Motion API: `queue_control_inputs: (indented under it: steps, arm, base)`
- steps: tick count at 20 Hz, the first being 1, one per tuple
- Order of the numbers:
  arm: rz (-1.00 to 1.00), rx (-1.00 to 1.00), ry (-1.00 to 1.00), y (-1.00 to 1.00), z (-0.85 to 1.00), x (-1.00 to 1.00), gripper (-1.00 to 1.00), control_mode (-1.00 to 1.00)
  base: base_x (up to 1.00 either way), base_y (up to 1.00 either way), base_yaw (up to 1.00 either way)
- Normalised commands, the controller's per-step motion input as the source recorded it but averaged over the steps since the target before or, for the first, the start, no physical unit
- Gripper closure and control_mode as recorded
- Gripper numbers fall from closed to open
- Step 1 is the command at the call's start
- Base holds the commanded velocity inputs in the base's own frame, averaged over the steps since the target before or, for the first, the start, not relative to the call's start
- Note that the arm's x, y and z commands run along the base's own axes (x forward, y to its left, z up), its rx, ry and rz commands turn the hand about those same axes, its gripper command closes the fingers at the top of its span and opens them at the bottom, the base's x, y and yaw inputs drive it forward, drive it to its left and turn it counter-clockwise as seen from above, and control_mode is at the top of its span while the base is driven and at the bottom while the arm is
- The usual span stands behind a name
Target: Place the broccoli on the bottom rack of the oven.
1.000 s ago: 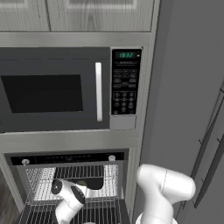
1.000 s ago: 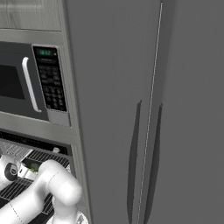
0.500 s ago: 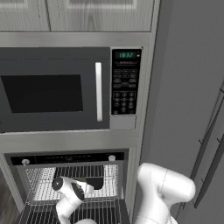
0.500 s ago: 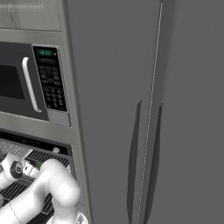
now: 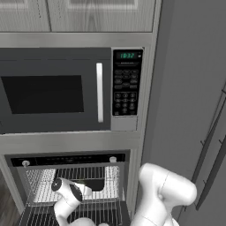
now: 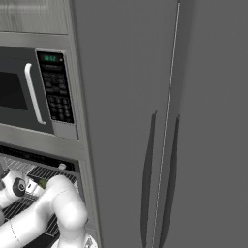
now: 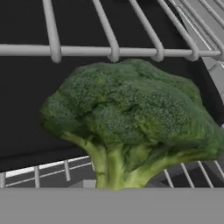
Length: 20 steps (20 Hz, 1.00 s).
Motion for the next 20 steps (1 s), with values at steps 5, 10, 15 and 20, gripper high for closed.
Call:
queue_control_inputs:
  steps: [5, 10, 15, 20]
  arm:
    - [0.00, -0.02, 0.01, 0.00, -0.30, 0.04, 1.00, -1.00]
    - [0.00, -0.01, 0.00, 0.00, 0.00, 0.19, 1.00, -1.00]
    - [0.00, 0.00, 0.00, -0.06, -0.02, 0.18, 1.00, -1.00]
    - [0.00, 0.00, 0.00, 0.00, 0.00, 0.01, -1.00, -1.00]
  base:
    - [0.00, 0.00, 0.00]
    - [0.00, 0.00, 0.00]
    - [0.00, 0.00, 0.00]
    - [0.00, 0.00, 0.00]
